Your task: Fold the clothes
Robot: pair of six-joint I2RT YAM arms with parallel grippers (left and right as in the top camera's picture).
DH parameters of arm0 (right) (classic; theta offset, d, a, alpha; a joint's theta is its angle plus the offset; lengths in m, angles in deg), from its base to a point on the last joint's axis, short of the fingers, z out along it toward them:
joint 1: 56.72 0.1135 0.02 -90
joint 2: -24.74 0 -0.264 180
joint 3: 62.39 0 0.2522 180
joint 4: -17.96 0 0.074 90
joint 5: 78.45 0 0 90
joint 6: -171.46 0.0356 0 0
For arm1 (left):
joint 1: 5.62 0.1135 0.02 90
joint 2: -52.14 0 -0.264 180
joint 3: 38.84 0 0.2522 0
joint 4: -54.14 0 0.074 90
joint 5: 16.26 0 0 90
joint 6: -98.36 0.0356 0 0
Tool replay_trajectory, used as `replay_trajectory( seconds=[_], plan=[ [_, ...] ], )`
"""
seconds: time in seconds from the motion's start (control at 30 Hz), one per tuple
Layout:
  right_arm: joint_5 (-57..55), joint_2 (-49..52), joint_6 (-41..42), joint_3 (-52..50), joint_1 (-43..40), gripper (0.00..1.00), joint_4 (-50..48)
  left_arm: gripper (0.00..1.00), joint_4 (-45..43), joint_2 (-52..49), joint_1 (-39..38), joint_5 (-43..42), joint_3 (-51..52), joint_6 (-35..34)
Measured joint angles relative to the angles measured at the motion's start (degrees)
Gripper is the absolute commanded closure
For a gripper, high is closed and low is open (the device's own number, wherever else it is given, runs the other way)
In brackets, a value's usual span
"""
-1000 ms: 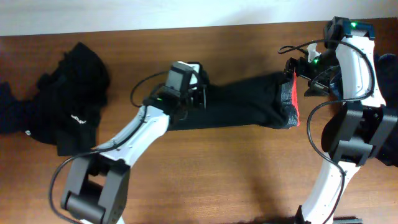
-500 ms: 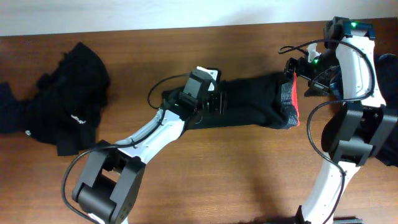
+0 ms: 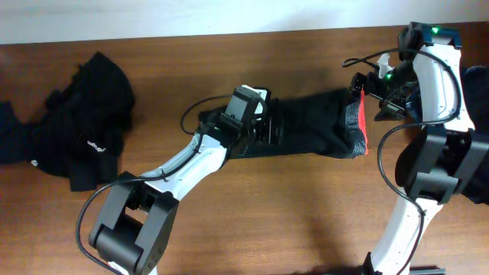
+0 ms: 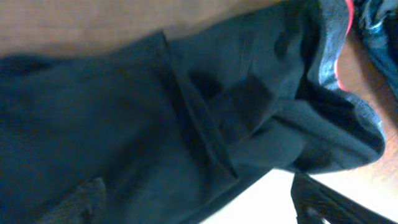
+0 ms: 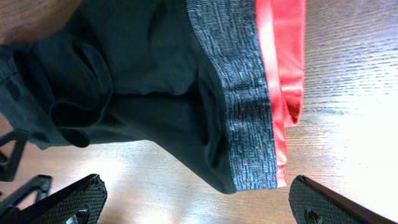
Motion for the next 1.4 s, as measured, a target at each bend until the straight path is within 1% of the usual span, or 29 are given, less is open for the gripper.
replay_trajectory(
  seconds=[0.1,0.23,0.4,0.7,0.87,1.03,1.23,1.4],
  plan=[
    [0.2,0.0,0.0,0.0,-1.5,0.01,0.0,0.01,3.1,0.0,0.0,-0.2,0.0,1.3],
    [0.2,0.0,-0.8,0.0,-3.5,0.01,-0.5,0.01,7.7,0.0,0.1,1.9,-0.4,2.5],
    [0.2,0.0,-3.0,-0.7,-4.2,0.01,-3.8,0.01,13.9,0.0,1.7,4.2,-3.6,3.2],
    [0.3,0.0,-4.6,-7.3,-4.0,0.01,-8.6,0.01,29.6,0.0,8.7,5.9,-16.7,4.5],
    [0.5,0.0,-4.9,-12.1,-4.0,0.01,-11.7,0.01,36.4,0.0,11.0,8.1,-23.9,5.0],
    [1.1,0.0,-5.2,-16.7,-4.0,0.01,-14.8,0.01,40.2,0.0,13.1,9.1,-28.7,5.1],
    [2.1,0.0,-5.2,-20.5,-4.0,0.01,-18.2,0.01,42.5,0.0,16.1,10.0,-29.8,5.1],
    [4.2,0.0,-5.1,-22.4,-4.0,0.01,-21.2,0.01,46.1,0.0,18.8,14.7,-29.9,5.1]
  ],
)
